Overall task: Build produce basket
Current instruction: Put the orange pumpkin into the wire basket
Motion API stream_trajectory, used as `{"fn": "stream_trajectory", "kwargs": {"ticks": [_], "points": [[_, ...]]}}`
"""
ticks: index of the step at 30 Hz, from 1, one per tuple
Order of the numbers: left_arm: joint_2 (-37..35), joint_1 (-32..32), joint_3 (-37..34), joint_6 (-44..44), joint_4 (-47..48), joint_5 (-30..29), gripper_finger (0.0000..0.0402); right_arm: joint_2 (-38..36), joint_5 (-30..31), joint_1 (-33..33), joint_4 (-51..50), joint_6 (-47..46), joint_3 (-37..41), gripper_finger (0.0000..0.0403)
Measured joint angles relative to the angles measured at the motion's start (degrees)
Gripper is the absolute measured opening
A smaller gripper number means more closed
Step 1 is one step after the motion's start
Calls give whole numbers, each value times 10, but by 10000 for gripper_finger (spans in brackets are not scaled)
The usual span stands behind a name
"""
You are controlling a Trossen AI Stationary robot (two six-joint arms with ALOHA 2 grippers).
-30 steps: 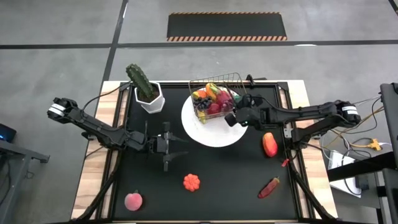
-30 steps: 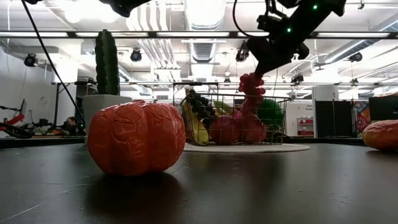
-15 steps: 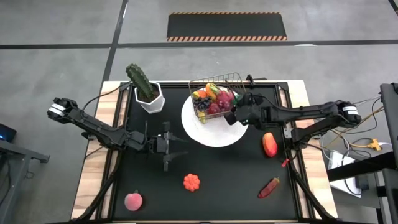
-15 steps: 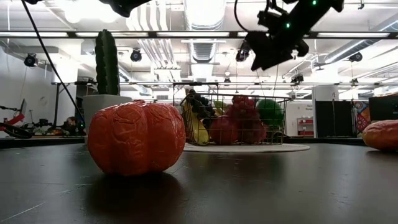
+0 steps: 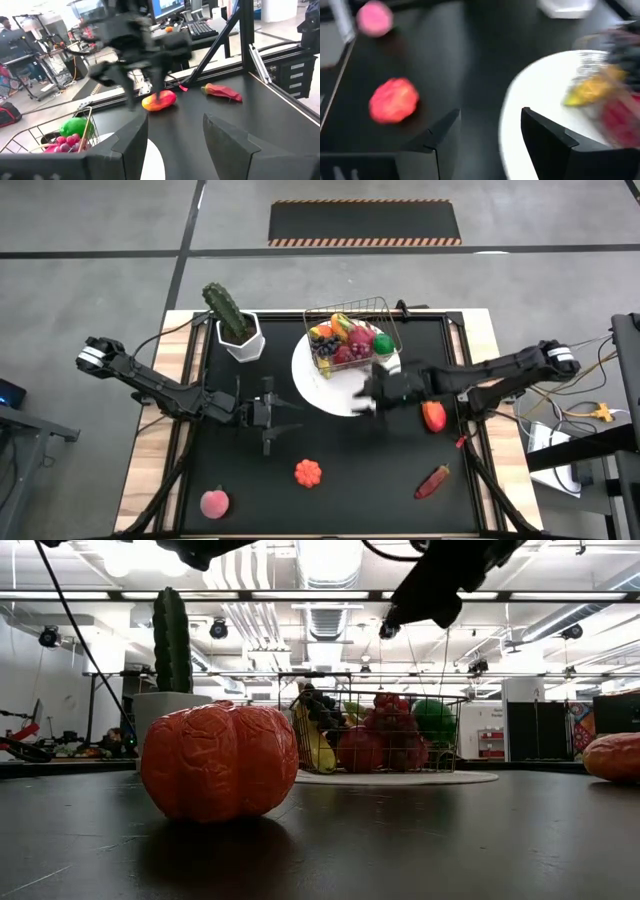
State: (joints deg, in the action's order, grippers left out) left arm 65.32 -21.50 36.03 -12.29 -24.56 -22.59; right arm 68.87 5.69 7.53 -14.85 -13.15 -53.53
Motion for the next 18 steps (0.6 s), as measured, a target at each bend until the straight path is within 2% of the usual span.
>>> {"fn": "stream_trajectory", "kwargs": {"ticks": [5, 8, 13, 18], "points": [[0, 0, 0, 20, 0, 0, 173, 37, 3, 61, 112, 46, 32, 186], [0, 0, 0, 33, -1, 0, 173, 74, 2, 74, 172, 32, 37, 198], [0, -2, 0, 102, 2, 0, 173, 140, -8, 79, 188, 18, 20, 255], [8, -21, 0, 191, 14, 0, 173, 213, -51, 89, 202, 35, -14, 308]]}}
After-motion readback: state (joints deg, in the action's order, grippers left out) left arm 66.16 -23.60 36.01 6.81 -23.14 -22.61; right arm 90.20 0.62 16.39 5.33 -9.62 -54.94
